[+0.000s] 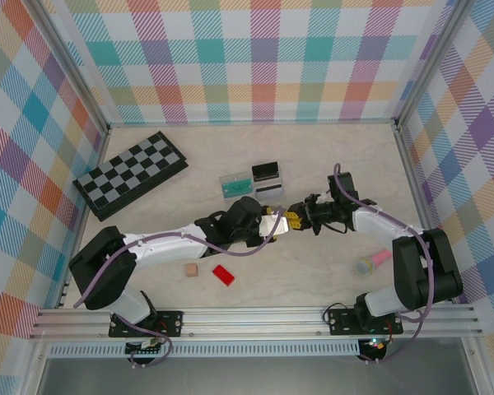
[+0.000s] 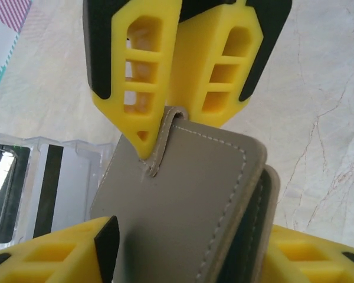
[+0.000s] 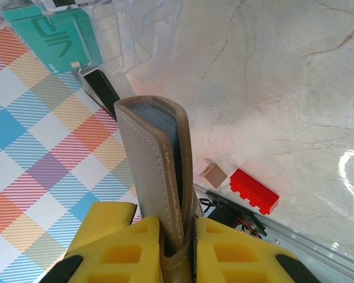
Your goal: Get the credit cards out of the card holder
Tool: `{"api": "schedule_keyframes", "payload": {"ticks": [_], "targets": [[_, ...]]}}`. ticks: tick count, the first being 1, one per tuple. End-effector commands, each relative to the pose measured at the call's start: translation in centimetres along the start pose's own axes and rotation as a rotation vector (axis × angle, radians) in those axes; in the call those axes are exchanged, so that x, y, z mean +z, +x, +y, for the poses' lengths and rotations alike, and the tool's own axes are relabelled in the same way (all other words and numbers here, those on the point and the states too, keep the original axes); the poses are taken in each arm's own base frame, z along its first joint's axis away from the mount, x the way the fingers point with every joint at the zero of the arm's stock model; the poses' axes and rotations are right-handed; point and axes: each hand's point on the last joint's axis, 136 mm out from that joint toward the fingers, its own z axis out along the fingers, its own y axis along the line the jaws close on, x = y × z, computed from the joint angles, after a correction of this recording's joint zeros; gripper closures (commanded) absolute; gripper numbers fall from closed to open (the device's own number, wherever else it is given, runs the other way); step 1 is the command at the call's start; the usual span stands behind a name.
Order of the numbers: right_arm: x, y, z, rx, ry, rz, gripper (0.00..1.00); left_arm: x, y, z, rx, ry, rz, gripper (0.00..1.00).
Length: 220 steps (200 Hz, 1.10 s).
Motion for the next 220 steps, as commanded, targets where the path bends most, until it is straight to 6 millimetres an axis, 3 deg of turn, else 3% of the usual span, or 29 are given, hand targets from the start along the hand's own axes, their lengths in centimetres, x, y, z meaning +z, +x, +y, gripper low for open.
{"api": "schedule_keyframes", "payload": {"ticks": [1, 24, 40, 55, 88, 107, 128, 154, 184, 220], "targets": [[0.0, 0.7, -0.3, 0.041, 0.011, 0.048, 0.79, 0.0, -1.3, 0.9, 0.038, -0.043, -0.034, 0.53], [-0.3, 0.7, -0.3, 0.023, 0.03, 0.047, 0.58, -0.2, -1.5, 0.9, 0.018, -0.034, -0.037, 0.66], [-0.8, 0.4, 0.3, -0.066, 0.045, 0.019, 0.4, -0.4, -1.3, 0.9, -0.033, -0.012, -0.018, 0.76], [-1.5, -0.3, 0.7, -0.164, 0.091, -0.035, 0.3, -0.6, -0.9, 0.7, -0.078, 0.013, 0.016, 0.82], [-3.1, -2.0, 0.4, -0.349, 0.192, -0.162, 0.23, -2.0, 0.0, -0.2, -0.207, 0.06, 0.048, 0.91], [-3.7, -3.0, -0.5, -0.46, 0.271, -0.208, 0.22, -2.7, 0.8, 0.0, -0.286, 0.029, 0.047, 0.91], [-4.4, -4.2, -2.5, -0.513, 0.403, -0.263, 0.22, -3.1, 2.6, 1.3, -0.449, -0.048, 0.054, 0.77], [-3.3, -4.7, -3.6, -0.512, 0.447, -0.237, 0.24, -3.3, 5.1, 3.0, -0.704, -0.163, 0.078, 0.47], [0.3, -4.2, -3.8, -0.466, 0.398, -0.162, 0.28, -3.2, 6.9, 3.8, -0.885, -0.247, 0.113, 0.32], [2.5, -5.0, -4.4, -0.38, 0.369, -0.169, 0.34, -3.6, 8.3, 4.9, -0.993, -0.338, 0.119, 0.18]]}}
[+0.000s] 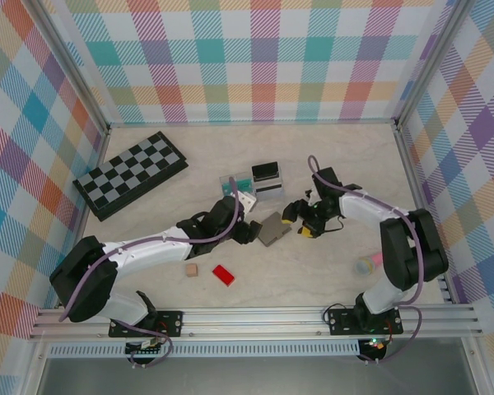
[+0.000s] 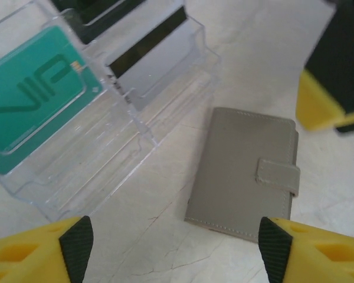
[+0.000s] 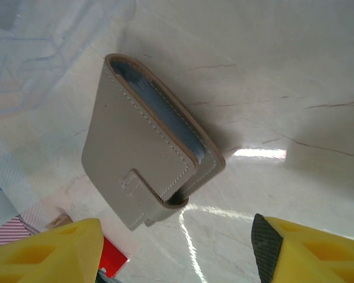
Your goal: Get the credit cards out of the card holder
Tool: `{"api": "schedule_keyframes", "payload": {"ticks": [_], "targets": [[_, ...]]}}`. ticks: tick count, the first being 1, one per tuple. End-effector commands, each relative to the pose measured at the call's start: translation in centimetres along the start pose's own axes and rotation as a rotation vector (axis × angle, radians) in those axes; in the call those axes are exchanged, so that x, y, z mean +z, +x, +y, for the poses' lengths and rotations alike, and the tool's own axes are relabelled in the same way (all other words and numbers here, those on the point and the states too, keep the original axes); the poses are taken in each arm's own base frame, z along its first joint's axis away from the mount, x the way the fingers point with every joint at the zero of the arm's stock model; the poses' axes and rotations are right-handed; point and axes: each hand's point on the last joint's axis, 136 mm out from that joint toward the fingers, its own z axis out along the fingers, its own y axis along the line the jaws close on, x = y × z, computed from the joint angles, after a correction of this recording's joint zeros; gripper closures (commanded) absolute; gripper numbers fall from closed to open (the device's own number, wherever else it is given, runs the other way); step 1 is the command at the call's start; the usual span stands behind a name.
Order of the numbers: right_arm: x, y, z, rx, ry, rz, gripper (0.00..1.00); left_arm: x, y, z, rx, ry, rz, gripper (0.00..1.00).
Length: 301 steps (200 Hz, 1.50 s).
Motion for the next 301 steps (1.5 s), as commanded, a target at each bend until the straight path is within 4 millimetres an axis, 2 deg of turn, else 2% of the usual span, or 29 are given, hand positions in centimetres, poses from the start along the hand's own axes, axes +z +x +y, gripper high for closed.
{"api": "schedule_keyframes", "payload": {"ticks": [1, 57, 115, 159, 177, 197, 225, 261, 301], "targets": [[0.9, -0.7, 0.8, 0.06, -0.054, -0.02, 0.34, 0.2, 0.0, 2.0, -0.156, -0.085, -0.024, 0.18], [2.3, -1.3, 0.2, 0.128, -0.034, -0.02, 0.4, -0.4, -0.3, 3.9, -0.279, -0.126, -0.021, 0.06], [3.4, -1.6, 0.7, 0.101, -0.05, -0.004, 0.49, -0.6, 0.1, 5.1, -0.363, -0.132, -0.002, 0.05], [3.8, -2.2, 1.2, 0.052, -0.069, -0.027, 0.7, -0.8, 0.3, 6.1, -0.442, -0.141, 0.006, 0.04], [3.3, -2.6, 1.3, 0.024, -0.059, -0.054, 0.78, -1.0, 0.3, 6.5, -0.473, -0.137, 0.01, 0.03], [2.1, -2.8, 1.7, -0.019, -0.037, -0.091, 0.85, -1.1, 0.5, 6.8, -0.51, -0.133, 0.021, 0.03], [-0.8, -2.6, 1.9, -0.089, 0.025, -0.152, 0.9, -1.1, 0.9, 7.6, -0.555, -0.132, 0.042, 0.02], [-6.1, -1.9, 0.8, -0.188, 0.199, -0.243, 0.92, -1.2, 1.8, 9.2, -0.633, -0.169, 0.097, 0.0], [-12.0, -2.0, -0.9, -0.309, 0.469, -0.371, 0.93, -1.2, 2.5, 10.4, -0.722, -0.172, 0.122, 0.0]]}}
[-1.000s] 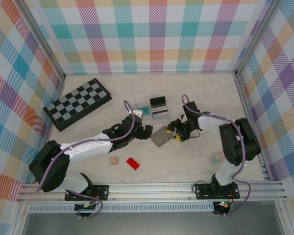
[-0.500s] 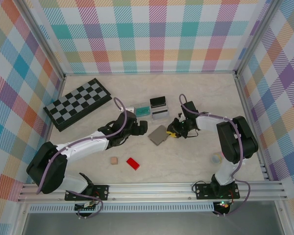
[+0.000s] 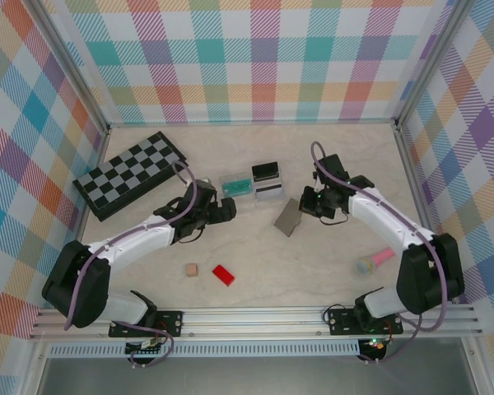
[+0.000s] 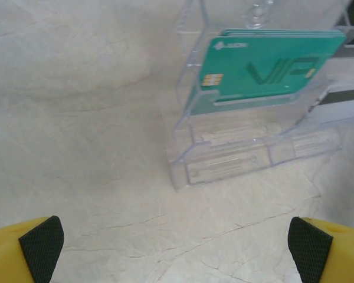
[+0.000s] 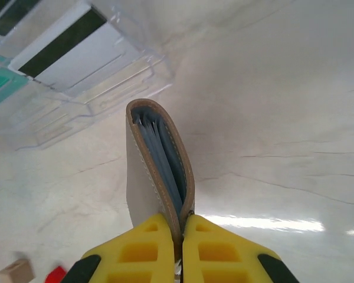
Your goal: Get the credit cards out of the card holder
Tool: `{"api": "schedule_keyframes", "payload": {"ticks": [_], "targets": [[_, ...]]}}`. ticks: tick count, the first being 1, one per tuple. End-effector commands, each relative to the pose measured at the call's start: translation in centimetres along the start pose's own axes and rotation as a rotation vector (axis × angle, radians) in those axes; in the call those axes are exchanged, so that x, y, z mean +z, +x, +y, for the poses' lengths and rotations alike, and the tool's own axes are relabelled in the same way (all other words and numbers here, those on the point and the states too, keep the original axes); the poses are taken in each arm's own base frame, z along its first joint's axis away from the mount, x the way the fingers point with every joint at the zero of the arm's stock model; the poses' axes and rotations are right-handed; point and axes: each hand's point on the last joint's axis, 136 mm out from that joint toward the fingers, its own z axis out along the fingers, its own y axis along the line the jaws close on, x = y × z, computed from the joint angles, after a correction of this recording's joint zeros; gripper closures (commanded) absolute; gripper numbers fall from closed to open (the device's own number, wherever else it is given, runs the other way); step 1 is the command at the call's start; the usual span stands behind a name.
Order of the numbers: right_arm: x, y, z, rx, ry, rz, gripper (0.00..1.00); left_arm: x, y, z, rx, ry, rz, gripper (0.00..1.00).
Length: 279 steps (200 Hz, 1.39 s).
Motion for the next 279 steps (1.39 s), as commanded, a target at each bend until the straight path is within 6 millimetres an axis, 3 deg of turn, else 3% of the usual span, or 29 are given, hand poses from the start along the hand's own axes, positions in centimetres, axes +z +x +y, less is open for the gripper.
{"api": "schedule_keyframes", "payload": {"ticks": [1, 21, 52, 107, 132, 154, 170, 187, 215, 246, 279], "targets": [[-2.9, 0.2, -3.5, -0.133, 0.253, -0.029, 0.93, -0.3, -0.3, 0.3, -0.073, 0.01, 0.023, 0.0], [-4.0, -0.5, -4.7, -0.208, 0.414, -0.069, 0.93, -0.5, -0.6, 0.9, -0.113, 0.006, 0.01, 0.0], [-3.5, -1.2, -5.0, -0.305, 0.595, -0.084, 0.94, -0.8, -0.9, 1.9, -0.157, -0.012, 0.0, 0.0], [0.1, 0.8, -0.7, -0.538, 0.787, -0.056, 0.93, -2.0, -0.9, 5.4, -0.237, -0.108, -0.005, 0.0], [2.3, 3.5, 3.3, -0.631, 0.74, -0.026, 0.89, -2.6, -1.2, 6.8, -0.265, -0.142, -0.022, 0.0], [4.5, 7.0, 6.8, -0.629, 0.559, 0.058, 0.75, -3.1, -1.4, 7.8, -0.296, -0.173, -0.037, 0.0], [5.2, 8.3, 8.0, -0.581, 0.446, 0.088, 0.63, -3.4, -1.6, 8.8, -0.351, -0.2, -0.051, 0.0], [4.8, 8.3, 8.8, -0.525, 0.374, 0.082, 0.51, -3.7, -1.8, 9.0, -0.373, -0.202, -0.069, 0.0], [4.8, 7.7, 7.2, -0.356, 0.295, 0.105, 0.41, -3.9, -1.9, 8.8, -0.357, -0.181, -0.073, 0.0], [6.4, 7.1, 3.6, -0.168, 0.257, 0.169, 0.4, -3.8, -1.6, 8.3, -0.318, -0.158, -0.047, 0.0], [8.2, 5.9, 2.6, -0.106, 0.23, 0.206, 0.4, -3.5, -1.3, 7.8, -0.299, -0.134, -0.017, 0.0]]}}
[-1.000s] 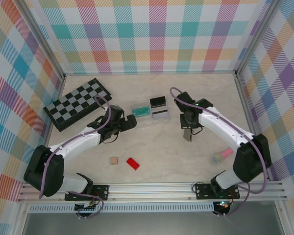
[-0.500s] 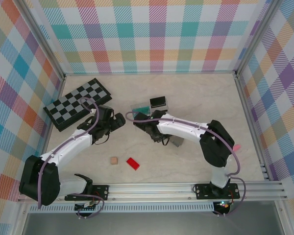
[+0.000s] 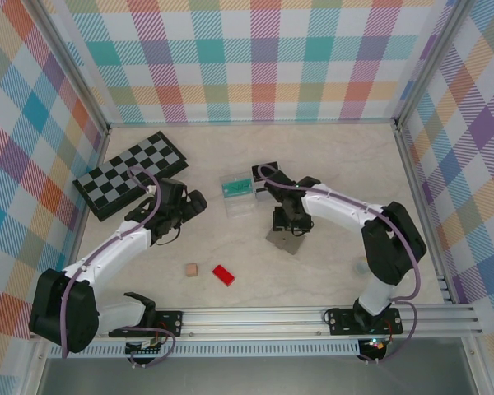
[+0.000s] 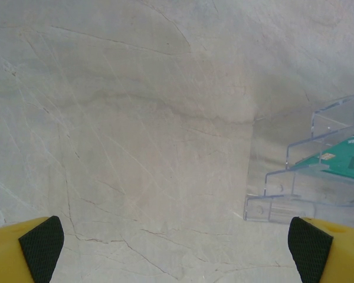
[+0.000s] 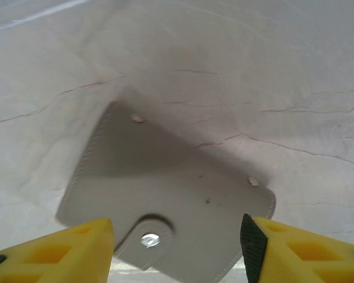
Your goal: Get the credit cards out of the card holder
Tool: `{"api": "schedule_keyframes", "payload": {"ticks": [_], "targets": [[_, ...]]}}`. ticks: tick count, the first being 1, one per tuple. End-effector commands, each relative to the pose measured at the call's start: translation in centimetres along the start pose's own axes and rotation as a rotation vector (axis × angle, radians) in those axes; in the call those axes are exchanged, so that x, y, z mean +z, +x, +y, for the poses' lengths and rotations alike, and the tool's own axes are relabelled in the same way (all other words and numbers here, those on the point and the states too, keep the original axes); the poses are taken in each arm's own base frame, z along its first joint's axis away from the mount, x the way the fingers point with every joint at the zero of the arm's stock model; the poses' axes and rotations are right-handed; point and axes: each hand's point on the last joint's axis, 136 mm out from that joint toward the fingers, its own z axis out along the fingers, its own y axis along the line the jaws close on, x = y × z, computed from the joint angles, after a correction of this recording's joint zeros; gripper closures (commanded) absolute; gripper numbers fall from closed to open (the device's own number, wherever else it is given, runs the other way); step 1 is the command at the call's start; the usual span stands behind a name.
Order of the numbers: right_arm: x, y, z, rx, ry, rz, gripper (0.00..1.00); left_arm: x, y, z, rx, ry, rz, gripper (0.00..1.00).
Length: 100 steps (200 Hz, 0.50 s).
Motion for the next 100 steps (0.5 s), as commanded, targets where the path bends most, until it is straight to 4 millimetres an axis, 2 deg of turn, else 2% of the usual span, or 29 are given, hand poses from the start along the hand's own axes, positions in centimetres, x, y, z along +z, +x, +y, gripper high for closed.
{"api": "schedule_keyframes", "payload": {"ticks": [1, 32, 63, 100], "targets": [[1.0, -0.7, 1.7, 0.041, -0.096, 0.035, 0.4, 0.0, 0.5, 0.5, 0.024, -0.003, 0.033, 0.0], [2.1, -2.9, 2.5, 0.028, -0.099, 0.028, 0.38, 0.2, 0.8, 0.3, 0.033, 0.002, 0.053, 0.0], [3.2, -4.2, 4.0, -0.015, -0.117, 0.038, 0.37, 0.5, 1.2, 0.2, 0.04, 0.005, 0.075, 0.0], [3.4, -3.2, 6.2, -0.091, -0.191, 0.078, 0.38, 0.6, 1.4, 0.2, 0.05, 0.004, 0.084, 0.0]]}}
